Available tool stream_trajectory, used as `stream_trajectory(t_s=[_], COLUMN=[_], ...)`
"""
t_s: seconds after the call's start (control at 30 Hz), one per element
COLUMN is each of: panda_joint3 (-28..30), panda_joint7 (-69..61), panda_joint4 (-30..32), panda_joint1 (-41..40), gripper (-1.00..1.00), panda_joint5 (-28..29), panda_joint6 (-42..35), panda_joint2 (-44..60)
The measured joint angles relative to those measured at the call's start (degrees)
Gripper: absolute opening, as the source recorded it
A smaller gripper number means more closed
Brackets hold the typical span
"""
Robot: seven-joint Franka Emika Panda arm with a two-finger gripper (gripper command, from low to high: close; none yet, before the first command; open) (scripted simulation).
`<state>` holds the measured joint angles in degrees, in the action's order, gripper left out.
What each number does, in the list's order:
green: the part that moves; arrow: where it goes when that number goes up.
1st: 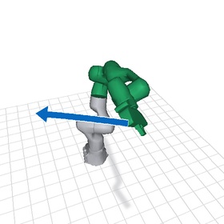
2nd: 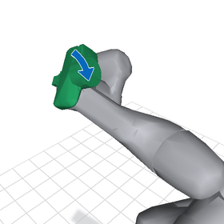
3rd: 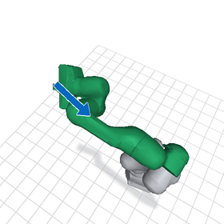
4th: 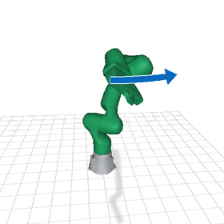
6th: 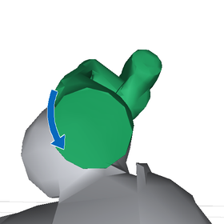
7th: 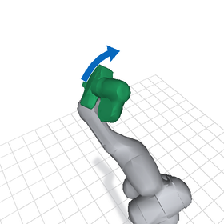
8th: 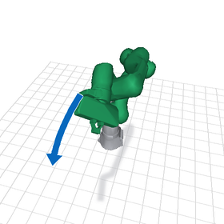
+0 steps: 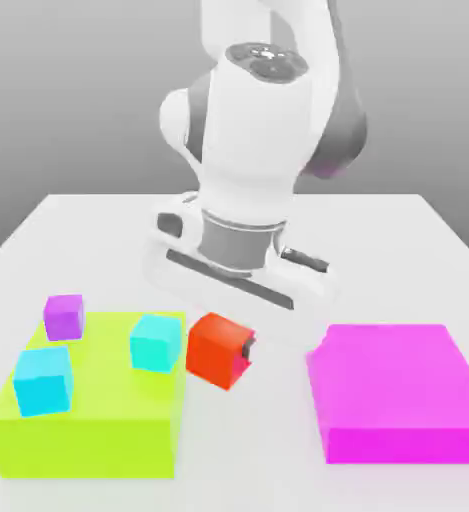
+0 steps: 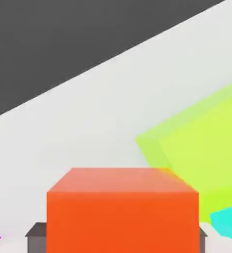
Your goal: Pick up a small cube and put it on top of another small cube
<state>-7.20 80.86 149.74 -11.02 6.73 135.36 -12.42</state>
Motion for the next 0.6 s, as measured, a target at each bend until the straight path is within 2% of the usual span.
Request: stream_trajectory(t_s=[0.23,0.4,0.43,0.6], panda_joint3=[7.2,7.8,7.8,7.8], panda_joint7=[-1.3,-1.6,-1.6,-1.6], panda_joint4=[8.5,12.5,12.9,12.9], panda_joint1=[-4.3,-5.0,-5.0,-5.0], gripper=[-1.00,-1.00,1.00,1.00], panda_joint5=[-5.9,-6.6,-6.6,-6.6], panda_joint6=[-3.4,6.7,8.2,8.2], panda_joint2=[-13.7,-7.8,-6.8,-6.8])
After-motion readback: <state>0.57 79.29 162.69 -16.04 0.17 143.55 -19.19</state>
